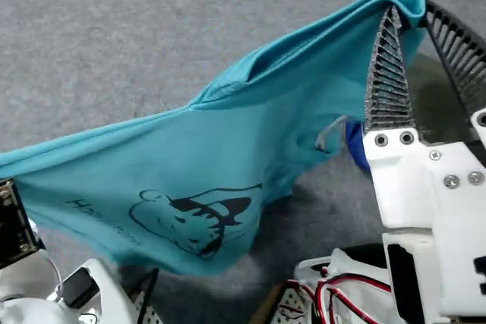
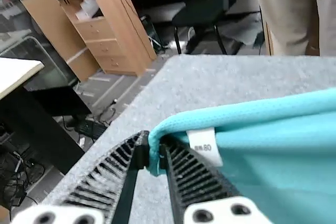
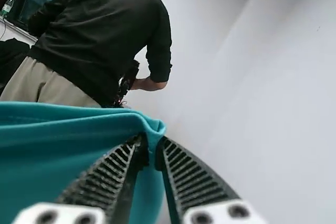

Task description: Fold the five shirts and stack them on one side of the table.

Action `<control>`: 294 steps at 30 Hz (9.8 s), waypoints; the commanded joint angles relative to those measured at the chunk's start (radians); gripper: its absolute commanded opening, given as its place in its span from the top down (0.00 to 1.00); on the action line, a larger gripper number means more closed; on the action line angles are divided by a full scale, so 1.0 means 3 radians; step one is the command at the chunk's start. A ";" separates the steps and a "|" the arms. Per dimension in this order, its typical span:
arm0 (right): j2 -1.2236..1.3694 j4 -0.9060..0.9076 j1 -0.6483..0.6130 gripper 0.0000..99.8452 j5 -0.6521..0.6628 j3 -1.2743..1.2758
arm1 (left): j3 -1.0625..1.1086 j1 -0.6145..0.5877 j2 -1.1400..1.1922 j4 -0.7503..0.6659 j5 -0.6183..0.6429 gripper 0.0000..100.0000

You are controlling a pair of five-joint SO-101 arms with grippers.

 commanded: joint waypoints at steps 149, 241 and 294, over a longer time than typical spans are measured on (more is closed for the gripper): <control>0.0586 -0.0082 -0.0320 1.00 0.0297 0.0049 | 0.0972 -0.0169 0.0033 -0.1826 0.1095 0.98; 0.3342 -0.2409 -0.0156 1.00 0.0240 0.1220 | 0.0419 0.0675 0.4335 -0.3360 0.0419 0.98; 0.4289 0.0445 -0.0422 1.00 0.0312 0.1905 | 0.2593 0.1105 0.3859 -0.3575 0.0537 0.98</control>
